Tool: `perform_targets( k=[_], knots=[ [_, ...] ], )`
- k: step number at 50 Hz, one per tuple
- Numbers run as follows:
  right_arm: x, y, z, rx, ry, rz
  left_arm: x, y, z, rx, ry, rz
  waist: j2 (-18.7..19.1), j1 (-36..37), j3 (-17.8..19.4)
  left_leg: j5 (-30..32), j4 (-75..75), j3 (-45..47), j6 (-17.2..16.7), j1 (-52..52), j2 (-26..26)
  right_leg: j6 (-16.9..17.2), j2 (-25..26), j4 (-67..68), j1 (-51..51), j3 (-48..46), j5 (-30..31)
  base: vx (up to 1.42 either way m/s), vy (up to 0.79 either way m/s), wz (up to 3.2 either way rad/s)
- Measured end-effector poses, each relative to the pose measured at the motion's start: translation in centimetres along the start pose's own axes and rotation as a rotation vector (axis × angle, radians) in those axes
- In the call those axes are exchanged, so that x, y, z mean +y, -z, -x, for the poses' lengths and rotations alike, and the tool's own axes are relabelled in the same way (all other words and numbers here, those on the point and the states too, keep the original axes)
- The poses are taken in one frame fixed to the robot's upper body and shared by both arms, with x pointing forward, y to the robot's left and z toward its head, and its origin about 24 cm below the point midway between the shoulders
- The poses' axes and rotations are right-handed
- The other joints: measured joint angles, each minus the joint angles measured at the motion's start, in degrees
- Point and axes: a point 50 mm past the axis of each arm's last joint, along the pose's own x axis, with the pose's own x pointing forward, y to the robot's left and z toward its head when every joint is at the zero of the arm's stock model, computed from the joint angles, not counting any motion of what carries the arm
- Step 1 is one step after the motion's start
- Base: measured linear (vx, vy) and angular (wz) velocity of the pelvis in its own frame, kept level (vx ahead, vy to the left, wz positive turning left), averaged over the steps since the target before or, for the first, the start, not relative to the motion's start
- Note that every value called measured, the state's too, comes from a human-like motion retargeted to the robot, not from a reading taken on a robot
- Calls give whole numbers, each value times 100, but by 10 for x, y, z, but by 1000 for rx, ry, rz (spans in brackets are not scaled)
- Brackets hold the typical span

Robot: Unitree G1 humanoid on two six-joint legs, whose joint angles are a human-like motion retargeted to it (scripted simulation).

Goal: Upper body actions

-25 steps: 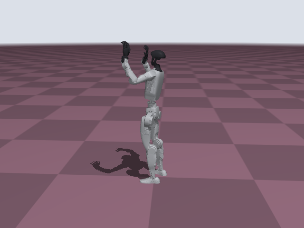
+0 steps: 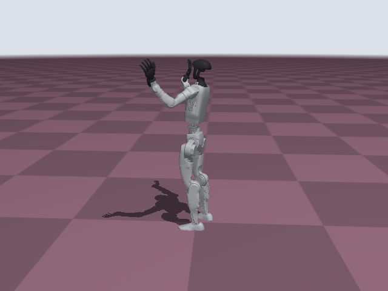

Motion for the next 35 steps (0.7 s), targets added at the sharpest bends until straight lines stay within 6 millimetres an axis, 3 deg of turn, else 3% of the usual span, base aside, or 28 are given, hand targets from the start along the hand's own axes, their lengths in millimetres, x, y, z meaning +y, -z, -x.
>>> perform_targets(
  k=[3, 7, 12, 18, 22, 25, 28, 35],
  knots=[
    [6, -4, 0, 6, -25, -96, 2, 0, 0, 0, -18, 28, 9, -3, 25, 6, -4, 8, -2, 7, 1, -2, -2, 1, 0, 3, 5, 0, 0, 0],
    [14, -21, -5, -122, -85, -99, -3, -12, -1, -81, 13, 31, 26, -4, 42, 12, -9, 21, -5, 17, 2, -3, -3, 2, 2, 15, 7, 0, 0, 0],
    [27, -59, -10, -374, -143, -112, -24, -43, 3, -249, 142, 54, 56, 3, 29, 20, -14, 15, -5, 9, 0, 1, -5, 6, -6, 15, 3, 0, 0, 0],
    [38, -106, -7, -672, -221, -177, -58, -88, 23, -496, 415, 108, 76, 33, -8, 27, -16, -2, -3, -6, -9, 6, -11, 1, -6, 4, -6, 0, 0, 0],
    [39, -121, -5, -824, -202, -90, -67, -111, 32, -683, 472, 19, 70, 68, 3, 28, -13, -8, -1, 1, -20, 6, -19, 1, 8, 1, -11, 0, 0, 0],
    [38, -119, -7, -844, -162, 11, -65, -116, 31, -737, 429, -37, 65, 85, 23, 26, -9, -10, -1, 4, -25, 7, -22, -8, 18, 1, -9, 0, 0, 0],
    [37, -107, -8, -764, -161, 29, -62, -110, 29, -681, 401, -10, 71, 82, 18, 28, -11, -14, -1, -6, -26, 10, -22, -15, 13, 0, -9, 0, 0, 0],
    [36, -49, -2, -388, -205, 41, -44, -68, 13, -408, 350, 0, 77, 47, -75, 35, -24, -26, -1, -61, -34, 17, -27, -13, -39, -6, -22, 0, 0, 0]
  ],
)
